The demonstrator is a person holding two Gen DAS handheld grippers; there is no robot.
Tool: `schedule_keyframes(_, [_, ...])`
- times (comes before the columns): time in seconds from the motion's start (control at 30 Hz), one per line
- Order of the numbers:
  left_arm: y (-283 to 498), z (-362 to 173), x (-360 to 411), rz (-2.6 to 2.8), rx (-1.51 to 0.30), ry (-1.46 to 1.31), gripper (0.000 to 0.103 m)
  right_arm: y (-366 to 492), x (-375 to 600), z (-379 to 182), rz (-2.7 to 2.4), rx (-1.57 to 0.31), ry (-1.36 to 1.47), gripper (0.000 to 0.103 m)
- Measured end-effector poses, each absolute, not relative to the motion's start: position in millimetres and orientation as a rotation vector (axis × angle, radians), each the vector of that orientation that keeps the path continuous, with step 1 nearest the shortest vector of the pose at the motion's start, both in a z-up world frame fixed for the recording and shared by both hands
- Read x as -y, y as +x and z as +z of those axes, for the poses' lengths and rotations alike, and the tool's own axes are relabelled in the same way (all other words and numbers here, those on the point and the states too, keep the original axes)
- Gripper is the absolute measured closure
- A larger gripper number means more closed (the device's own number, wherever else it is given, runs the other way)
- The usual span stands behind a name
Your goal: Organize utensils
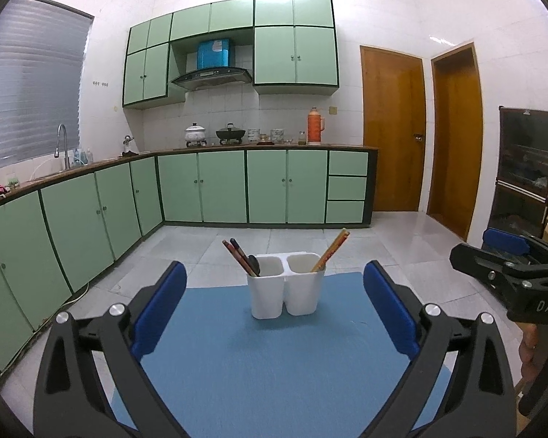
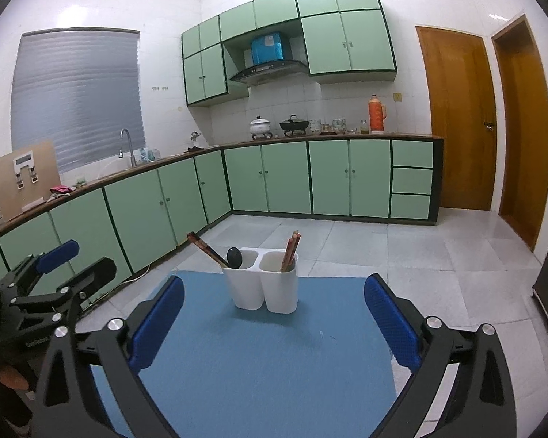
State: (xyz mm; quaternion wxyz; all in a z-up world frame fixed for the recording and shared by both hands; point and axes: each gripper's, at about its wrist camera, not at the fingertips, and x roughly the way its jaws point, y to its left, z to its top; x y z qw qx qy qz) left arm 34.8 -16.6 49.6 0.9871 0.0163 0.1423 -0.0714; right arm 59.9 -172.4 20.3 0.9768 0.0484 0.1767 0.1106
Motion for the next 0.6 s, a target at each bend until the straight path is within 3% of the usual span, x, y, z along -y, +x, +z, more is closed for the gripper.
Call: schedule_keyframes(0.6, [18, 56, 31, -0.141, -0.264, 0.036, 0.008, 34, 167, 27, 0.243, -0.328, 0.072, 0.006])
